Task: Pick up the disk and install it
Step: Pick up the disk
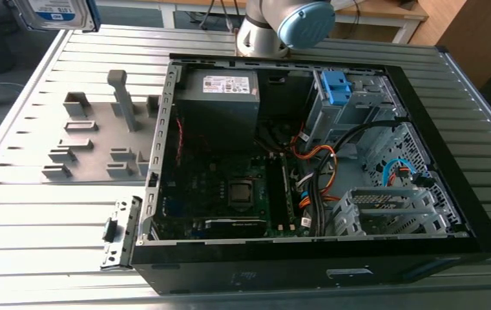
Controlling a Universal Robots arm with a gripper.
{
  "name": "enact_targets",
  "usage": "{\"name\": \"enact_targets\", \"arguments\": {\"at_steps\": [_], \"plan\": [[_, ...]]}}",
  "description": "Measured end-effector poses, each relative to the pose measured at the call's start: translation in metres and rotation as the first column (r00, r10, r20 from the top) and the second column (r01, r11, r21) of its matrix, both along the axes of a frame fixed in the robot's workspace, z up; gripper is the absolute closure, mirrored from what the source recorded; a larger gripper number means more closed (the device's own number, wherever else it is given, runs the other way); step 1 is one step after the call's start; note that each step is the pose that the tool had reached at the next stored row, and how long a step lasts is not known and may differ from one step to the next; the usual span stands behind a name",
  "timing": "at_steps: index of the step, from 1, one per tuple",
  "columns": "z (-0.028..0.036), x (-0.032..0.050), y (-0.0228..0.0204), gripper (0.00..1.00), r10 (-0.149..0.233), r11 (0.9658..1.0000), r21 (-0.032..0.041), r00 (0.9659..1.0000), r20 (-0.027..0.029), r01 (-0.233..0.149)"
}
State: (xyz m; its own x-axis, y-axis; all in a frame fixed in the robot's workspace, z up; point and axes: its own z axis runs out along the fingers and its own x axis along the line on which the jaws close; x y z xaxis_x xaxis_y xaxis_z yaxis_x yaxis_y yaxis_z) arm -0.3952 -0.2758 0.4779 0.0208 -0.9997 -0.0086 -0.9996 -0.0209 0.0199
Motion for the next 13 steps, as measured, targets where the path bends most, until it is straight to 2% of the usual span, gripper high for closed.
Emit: {"name": "enact_targets", "arguments": {"at_steps": [13], "plan": [[0.0109,0.0000,0.0000,0.64,0.000,1.0000,0.0000,1.0000,0.0000,0.000]]}}
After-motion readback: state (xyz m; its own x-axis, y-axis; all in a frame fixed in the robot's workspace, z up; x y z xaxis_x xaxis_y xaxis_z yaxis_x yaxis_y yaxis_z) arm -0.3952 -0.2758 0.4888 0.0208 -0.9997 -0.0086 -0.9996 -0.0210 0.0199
